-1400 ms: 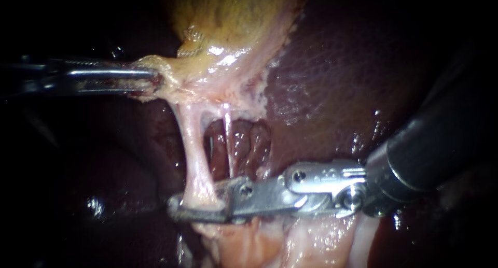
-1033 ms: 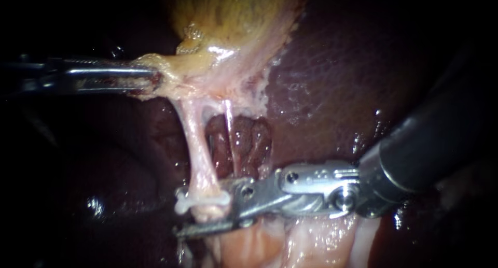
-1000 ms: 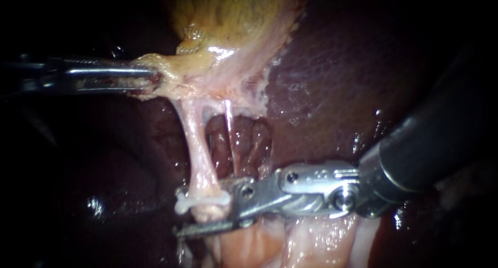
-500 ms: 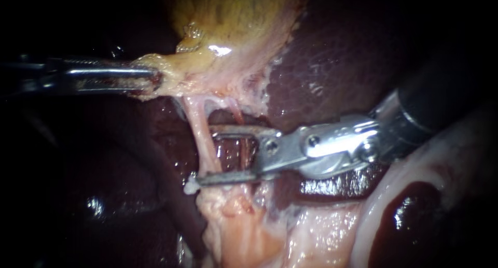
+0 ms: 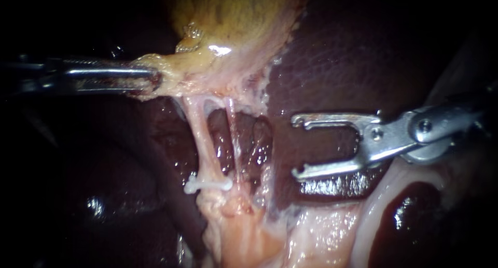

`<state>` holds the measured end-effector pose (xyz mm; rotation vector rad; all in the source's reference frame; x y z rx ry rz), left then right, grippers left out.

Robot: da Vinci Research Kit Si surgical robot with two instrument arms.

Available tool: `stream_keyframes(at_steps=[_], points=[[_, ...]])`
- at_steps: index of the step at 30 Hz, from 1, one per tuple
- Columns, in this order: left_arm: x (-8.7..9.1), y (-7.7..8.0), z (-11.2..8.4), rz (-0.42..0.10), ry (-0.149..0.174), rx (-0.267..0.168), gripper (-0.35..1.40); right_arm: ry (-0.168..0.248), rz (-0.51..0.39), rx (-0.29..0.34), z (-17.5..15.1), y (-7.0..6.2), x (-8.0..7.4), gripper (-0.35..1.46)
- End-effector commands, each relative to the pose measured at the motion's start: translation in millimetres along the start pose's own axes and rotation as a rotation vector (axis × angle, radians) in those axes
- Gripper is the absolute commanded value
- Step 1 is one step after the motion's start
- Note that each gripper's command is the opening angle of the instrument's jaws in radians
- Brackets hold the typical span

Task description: Going back first clip left tube

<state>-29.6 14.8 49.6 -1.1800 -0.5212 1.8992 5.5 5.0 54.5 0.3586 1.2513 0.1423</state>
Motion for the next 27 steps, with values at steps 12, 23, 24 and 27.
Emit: stream_keyframes(at_steps=[12, 23, 24, 27], points=[[-0.5, -0.2, 3.6, 0.002, 0.004, 0.009, -0.35, 0.000, -0.001, 0.002, -0.3, 0.0, -0.6, 0.50], [-1.1, -0.3, 6.2, 0.007, 0.002, -0.006, -0.35, 0.001, -0.001, 0.005, -0.5, 0.1, -0.7, 0.50], [-1.1, -0.3, 6.1, 0.007, 0.002, -0.006, -0.35, 0.001, -0.001, 0.005, -0.5, 0.1, -0.7, 0.50], [-1.2, -0.2, 5.9, 0.007, 0.001, -0.007, -0.35, 0.004, -0.001, 0.018, -0.5, -0.1, -0.6, 0.50]])
